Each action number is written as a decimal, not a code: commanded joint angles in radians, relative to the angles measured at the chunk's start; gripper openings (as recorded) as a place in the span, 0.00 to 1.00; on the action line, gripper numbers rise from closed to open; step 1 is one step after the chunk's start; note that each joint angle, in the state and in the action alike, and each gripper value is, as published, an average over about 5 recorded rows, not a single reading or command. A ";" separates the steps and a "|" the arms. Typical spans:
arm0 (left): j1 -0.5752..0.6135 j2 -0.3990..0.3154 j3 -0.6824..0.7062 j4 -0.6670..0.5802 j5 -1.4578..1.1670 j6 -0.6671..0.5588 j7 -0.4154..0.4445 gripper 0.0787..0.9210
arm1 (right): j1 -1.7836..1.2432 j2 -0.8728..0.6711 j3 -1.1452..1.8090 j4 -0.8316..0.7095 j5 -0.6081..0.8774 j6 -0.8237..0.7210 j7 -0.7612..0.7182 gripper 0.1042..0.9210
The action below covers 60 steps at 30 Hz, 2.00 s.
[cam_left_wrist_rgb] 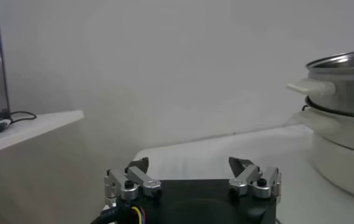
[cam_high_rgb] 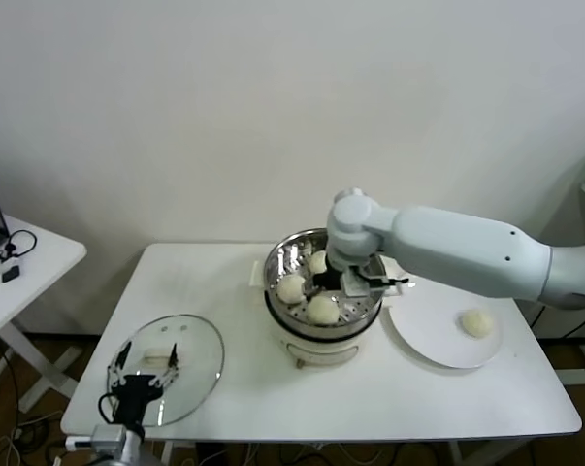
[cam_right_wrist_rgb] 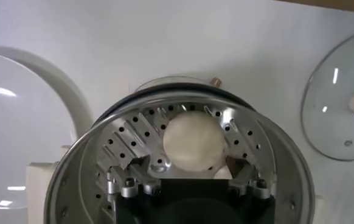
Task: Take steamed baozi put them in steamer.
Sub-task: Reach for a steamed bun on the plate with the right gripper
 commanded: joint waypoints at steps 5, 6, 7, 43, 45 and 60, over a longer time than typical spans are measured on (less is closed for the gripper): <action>-0.003 0.006 0.001 -0.003 -0.006 0.000 0.000 0.88 | 0.259 -0.182 -0.136 -0.026 0.377 -0.238 0.018 0.88; -0.004 0.007 0.002 -0.004 -0.006 0.001 -0.001 0.88 | 0.290 -0.211 -0.174 -0.039 0.447 -0.282 0.024 0.88; -0.005 0.009 0.004 -0.005 -0.007 0.002 -0.002 0.88 | 0.318 -0.240 -0.214 -0.055 0.525 -0.326 0.031 0.88; -0.015 0.013 0.035 -0.029 -0.003 0.030 -0.004 0.88 | -0.458 -0.318 0.384 -0.767 0.198 -0.423 0.006 0.88; -0.012 0.013 0.034 -0.028 -0.001 0.030 -0.005 0.88 | -0.470 -0.307 0.401 -0.780 0.195 -0.422 0.007 0.88; -0.010 0.013 0.033 -0.022 0.005 0.030 -0.005 0.88 | -0.472 -0.218 0.454 -0.868 0.172 -0.414 0.010 0.88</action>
